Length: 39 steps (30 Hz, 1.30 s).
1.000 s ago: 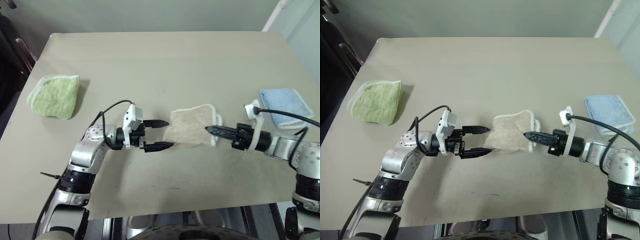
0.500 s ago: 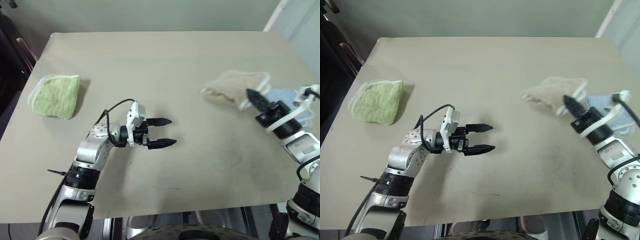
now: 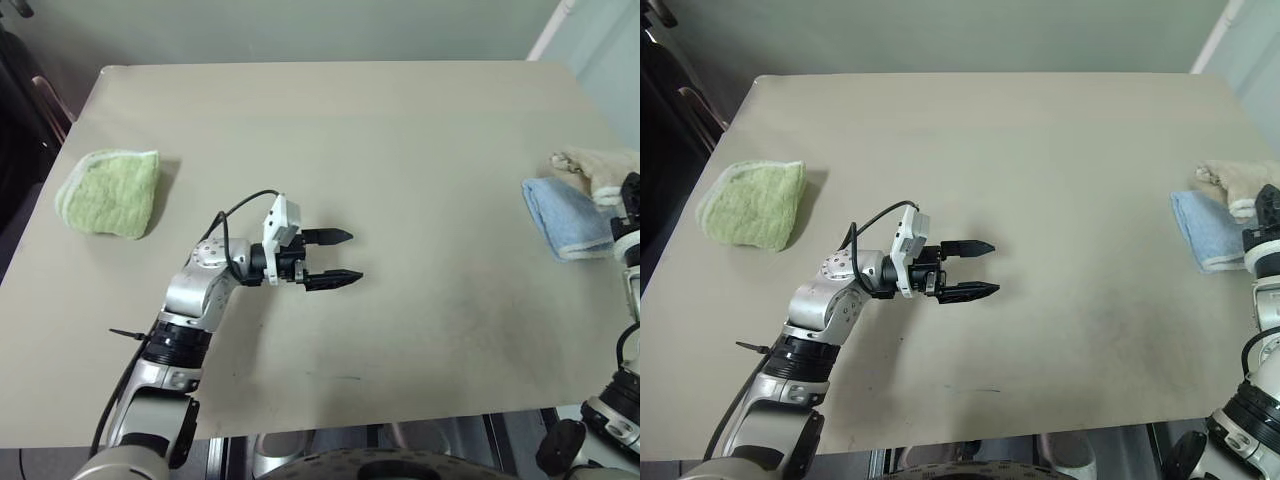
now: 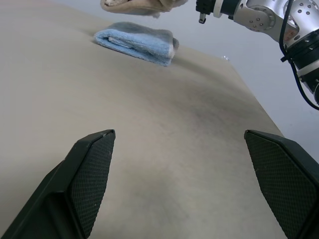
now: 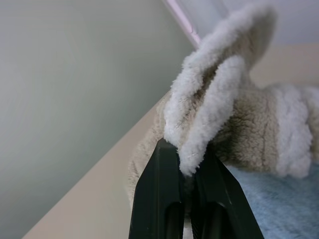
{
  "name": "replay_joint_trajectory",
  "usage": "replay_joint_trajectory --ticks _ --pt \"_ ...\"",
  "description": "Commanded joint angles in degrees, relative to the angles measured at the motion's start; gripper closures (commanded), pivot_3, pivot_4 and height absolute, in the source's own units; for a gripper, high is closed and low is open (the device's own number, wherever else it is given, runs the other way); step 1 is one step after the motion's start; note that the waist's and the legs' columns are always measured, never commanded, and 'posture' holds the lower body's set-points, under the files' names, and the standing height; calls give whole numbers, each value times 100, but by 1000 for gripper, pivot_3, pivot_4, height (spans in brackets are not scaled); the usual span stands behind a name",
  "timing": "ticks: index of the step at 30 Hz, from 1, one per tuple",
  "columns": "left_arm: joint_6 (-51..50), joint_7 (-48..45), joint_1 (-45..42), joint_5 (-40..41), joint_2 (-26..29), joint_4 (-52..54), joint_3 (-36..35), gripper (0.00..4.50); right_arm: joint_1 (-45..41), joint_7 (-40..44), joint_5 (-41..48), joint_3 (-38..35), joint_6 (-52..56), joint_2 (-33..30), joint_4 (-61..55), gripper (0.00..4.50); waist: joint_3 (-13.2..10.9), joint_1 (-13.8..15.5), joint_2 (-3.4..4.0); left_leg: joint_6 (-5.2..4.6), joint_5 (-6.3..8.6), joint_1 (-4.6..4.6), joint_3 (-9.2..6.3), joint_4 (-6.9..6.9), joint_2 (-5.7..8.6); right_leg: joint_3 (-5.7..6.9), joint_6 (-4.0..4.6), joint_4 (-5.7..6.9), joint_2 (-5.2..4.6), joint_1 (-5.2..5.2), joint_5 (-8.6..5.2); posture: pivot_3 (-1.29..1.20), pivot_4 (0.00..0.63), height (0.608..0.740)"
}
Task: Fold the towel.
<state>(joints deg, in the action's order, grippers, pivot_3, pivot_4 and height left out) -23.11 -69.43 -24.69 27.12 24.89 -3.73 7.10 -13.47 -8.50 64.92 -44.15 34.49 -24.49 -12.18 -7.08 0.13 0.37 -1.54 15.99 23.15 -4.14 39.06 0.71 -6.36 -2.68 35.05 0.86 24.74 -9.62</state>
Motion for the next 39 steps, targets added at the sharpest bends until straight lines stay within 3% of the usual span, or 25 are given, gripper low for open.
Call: replay_joint_trajectory --ticks 1,13,34,39 --pt "82 25 18 15 -21 110 -21 0 20 -23 -48 -47 -108 -99 13 4471 0 0 1 0 0 0 0 0 0 0 0 0 0 0 0 0 150 740" --pt "91 152 117 17 -31 188 -33 0 37 135 -233 236 -110 -121 429 4471 -5 1 10 0 0 0 1 2 0 0 -4 0 0 -1 2 0 150 740" --pt "91 133 293 30 -50 214 52 0 622 636 -427 -93 -176 -151 1259 4471 -4 20 14 -6 3 -1 2 5 0 0 -1 -1 -1 -9 6 0 150 740" --pt "50 120 265 46 -62 234 66 0 674 696 -404 -175 -168 -155 1230 2961 -4 21 14 -5 3 -1 2 4 0 0 -2 -3 -2 -9 6 0 150 740"
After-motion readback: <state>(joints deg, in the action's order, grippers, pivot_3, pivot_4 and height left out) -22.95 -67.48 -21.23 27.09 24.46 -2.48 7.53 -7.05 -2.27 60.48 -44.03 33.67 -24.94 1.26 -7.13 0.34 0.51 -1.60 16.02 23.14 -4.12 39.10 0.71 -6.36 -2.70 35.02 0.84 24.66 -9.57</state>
